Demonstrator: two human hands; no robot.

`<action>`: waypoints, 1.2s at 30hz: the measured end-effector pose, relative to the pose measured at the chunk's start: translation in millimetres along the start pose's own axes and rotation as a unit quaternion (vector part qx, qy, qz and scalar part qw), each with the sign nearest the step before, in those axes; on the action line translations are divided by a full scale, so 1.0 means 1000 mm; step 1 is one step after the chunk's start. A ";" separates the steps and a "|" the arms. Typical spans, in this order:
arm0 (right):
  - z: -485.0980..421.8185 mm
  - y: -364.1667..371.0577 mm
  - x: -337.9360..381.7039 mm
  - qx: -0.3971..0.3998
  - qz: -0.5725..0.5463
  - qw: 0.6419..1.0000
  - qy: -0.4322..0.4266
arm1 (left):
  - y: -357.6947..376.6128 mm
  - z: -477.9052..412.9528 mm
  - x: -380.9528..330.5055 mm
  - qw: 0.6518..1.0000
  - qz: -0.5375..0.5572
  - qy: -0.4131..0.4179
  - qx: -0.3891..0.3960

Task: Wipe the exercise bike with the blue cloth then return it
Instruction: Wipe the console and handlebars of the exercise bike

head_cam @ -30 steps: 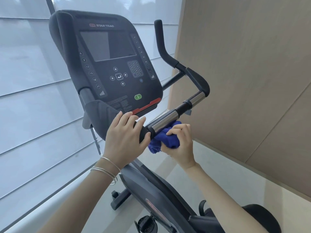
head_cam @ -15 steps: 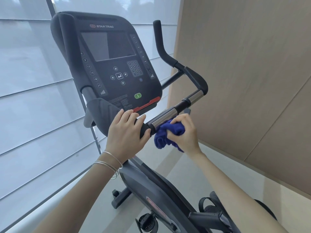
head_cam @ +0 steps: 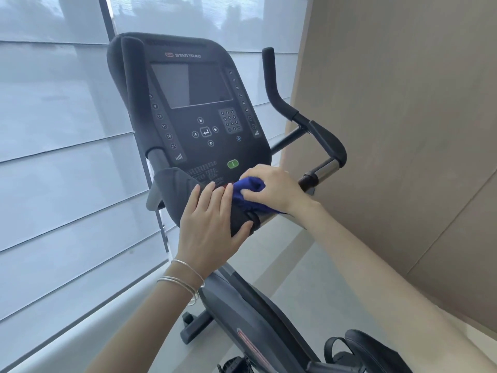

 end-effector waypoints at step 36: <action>0.051 0.009 -0.041 -0.281 -0.048 0.955 -0.082 | 0.006 0.000 0.000 0.995 -0.014 0.016 -0.100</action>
Point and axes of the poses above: each hand's wrist, its own z-axis away from the middle knuckle, its own y-axis out of the palm, x = y × z, the point moved 4 cm from there along -z, towards the middle knuckle, and after that the axes turned 4 degrees about z, right-handed, at the moved point
